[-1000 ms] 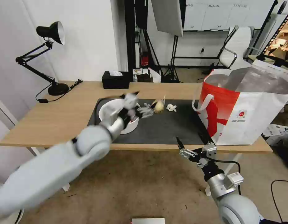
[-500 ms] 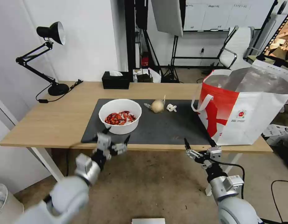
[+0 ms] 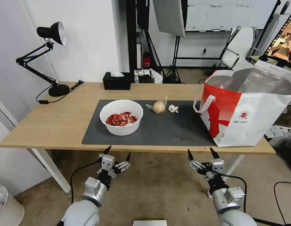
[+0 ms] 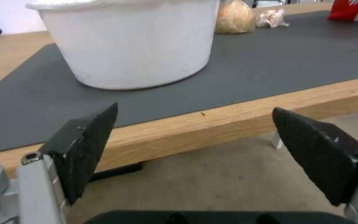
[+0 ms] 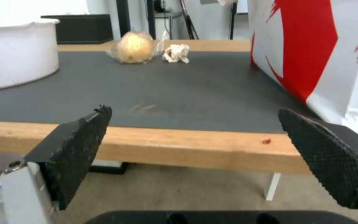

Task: Pick up the trash from the table and place it into the takeout bag.

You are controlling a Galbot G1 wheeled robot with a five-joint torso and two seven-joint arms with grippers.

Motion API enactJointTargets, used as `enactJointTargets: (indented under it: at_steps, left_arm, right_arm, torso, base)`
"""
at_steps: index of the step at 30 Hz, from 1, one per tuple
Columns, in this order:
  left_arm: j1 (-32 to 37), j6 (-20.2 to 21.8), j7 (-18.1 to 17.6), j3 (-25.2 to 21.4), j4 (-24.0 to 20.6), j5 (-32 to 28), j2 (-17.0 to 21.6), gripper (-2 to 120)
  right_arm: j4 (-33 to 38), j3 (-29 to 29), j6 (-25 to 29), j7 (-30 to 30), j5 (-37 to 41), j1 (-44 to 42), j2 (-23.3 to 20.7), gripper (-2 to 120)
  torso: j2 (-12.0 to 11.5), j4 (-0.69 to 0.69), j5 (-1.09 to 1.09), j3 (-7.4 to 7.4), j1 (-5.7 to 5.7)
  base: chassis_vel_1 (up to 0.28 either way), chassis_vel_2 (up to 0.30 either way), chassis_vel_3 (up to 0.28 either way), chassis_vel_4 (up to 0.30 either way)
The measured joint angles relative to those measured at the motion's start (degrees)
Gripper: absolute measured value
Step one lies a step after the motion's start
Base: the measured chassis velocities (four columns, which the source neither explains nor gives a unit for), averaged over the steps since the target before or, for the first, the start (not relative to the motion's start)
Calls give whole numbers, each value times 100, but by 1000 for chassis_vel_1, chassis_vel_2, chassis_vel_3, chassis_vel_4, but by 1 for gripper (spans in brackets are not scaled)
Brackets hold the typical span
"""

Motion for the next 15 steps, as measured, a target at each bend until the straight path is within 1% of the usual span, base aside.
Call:
enactJointTargets:
  at_steps: [12, 15]
  left_arm:
    - [-17, -9, 25, 29, 7, -37, -7, 100]
    - [-43, -9, 45, 25, 32, -42, 30, 100]
  right_arm:
    - [20, -13, -10, -29, -71, -96, 69, 100]
    - [13, -64, -70, -33, -40, 26, 42, 100]
  torso:
    - [0, 0, 0, 0, 0]
    - [0, 0, 0, 0, 0]
  base:
    - [0, 0, 0, 0]
    - [0, 0, 0, 0]
